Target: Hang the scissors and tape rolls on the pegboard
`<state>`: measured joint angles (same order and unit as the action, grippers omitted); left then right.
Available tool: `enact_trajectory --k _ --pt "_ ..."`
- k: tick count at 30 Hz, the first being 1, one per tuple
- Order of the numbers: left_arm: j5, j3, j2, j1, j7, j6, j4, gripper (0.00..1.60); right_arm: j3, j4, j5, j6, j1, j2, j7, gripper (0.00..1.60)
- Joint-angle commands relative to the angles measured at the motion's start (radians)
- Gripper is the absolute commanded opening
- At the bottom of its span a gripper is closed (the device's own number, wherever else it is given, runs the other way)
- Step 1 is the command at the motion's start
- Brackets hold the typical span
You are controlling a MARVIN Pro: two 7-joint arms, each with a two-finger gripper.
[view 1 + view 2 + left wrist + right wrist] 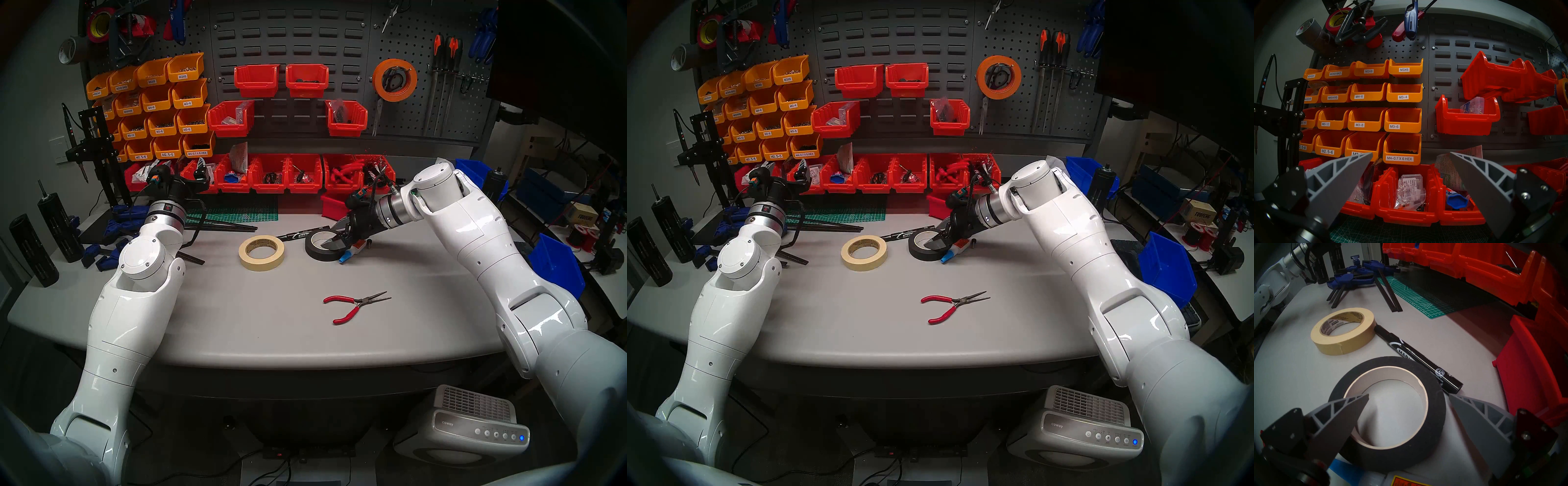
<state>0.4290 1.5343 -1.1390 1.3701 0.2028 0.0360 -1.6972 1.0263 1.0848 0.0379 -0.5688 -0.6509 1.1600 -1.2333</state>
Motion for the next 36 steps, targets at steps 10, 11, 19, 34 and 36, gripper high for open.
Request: enact_trajectory --k 10,11,19,34,36 --pt "0.000 0.009 0.001 -0.036 -0.002 0.017 -0.030 1.60 -0.019 -0.035 -0.018 -0.043 0.080 0.021 -0.032 1.60" --pt "0.000 0.009 0.001 -0.036 -0.002 0.017 -0.030 1.60 -0.022 -0.038 -0.018 -0.046 0.083 0.022 -0.033 1.60" --pt "0.000 0.009 0.001 -0.036 -0.002 0.017 -0.030 1.60 -0.051 -0.054 -0.020 -0.045 0.103 0.023 -0.038 1.60" --pt "0.000 0.009 0.001 -0.036 -0.002 0.017 -0.030 1.60 -0.111 -0.103 -0.008 -0.058 0.153 0.028 -0.050 1.60" --pt "0.000 0.009 0.001 -0.036 -0.002 0.017 -0.030 1.60 -0.119 -0.108 -0.002 -0.057 0.158 0.028 -0.049 1.60"
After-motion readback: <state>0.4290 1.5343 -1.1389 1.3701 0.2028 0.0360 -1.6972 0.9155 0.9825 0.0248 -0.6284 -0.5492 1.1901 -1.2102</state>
